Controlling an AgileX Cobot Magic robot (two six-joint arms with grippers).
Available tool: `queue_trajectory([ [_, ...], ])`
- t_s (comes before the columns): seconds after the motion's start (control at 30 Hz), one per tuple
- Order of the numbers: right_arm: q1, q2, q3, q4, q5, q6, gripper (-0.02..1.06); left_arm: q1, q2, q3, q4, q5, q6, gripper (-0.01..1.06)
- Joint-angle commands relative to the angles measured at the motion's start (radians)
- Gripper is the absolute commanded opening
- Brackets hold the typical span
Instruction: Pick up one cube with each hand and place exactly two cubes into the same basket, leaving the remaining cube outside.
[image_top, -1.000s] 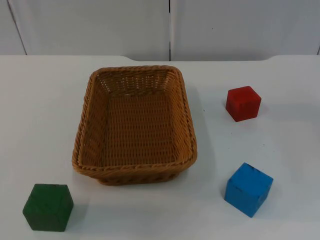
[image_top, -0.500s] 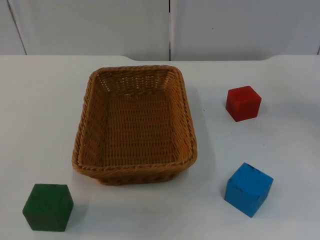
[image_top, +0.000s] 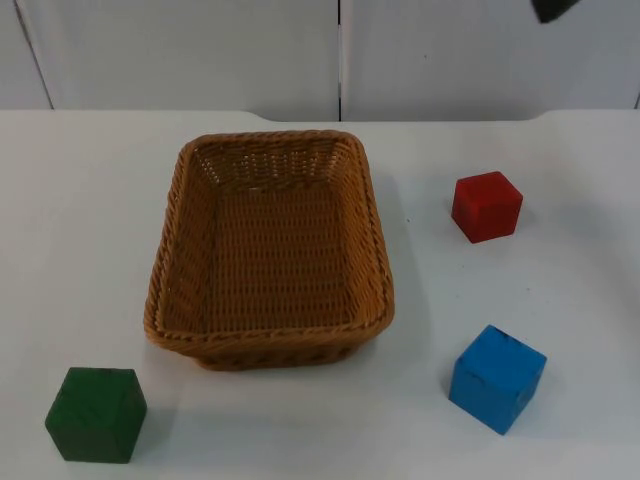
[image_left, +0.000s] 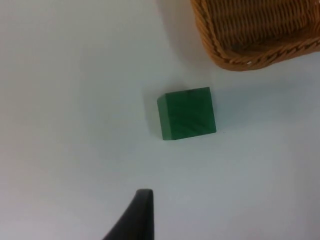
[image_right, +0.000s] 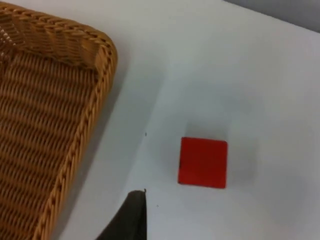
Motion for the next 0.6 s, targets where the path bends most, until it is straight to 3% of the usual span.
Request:
queue_trajectory([
  [0.0,0.015,0.04,-0.048,0.002,0.025,-0.012,1.05,0.004,0.01,-0.003,-0.024,-0.014,0.003,1.05],
  [0.23,0.03,0.185,-0.172,-0.001,0.041,-0.005,1.05,-0.039,0.076,0.001,-0.014,-0.066,-0.023,1.05],
  [0.4,0.03,0.25,-0.193,-0.003,0.024,-0.005,1.05,-0.141,0.151,0.018,0.058,-0.144,-0.103,1.05],
  [0.57,0.03,0.313,-0.193,-0.044,-0.009,0.022,1.05,-0.279,0.255,0.018,0.189,-0.247,-0.265,1.05],
])
